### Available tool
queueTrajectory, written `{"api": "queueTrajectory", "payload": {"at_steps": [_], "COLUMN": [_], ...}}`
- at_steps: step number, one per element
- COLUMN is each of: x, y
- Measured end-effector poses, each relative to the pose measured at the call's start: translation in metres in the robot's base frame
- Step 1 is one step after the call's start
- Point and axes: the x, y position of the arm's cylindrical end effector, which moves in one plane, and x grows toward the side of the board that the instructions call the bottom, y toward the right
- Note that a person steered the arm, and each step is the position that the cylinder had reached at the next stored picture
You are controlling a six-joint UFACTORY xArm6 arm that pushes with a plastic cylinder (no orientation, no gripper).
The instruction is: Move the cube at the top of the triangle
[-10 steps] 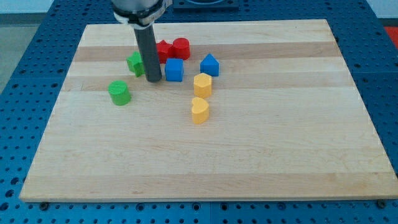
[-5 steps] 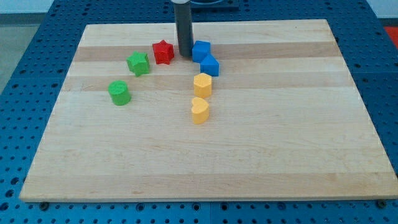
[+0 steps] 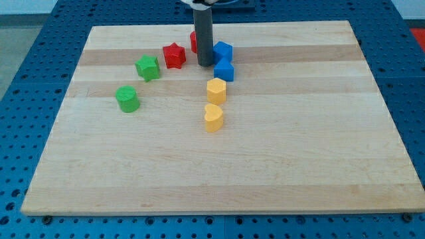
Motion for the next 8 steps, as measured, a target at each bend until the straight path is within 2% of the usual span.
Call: {"api": "queueTrajectory", "payload": {"at_steps": [3, 8], "x": [-0.057, -0.057], "y": [0.002, 0.053]}}
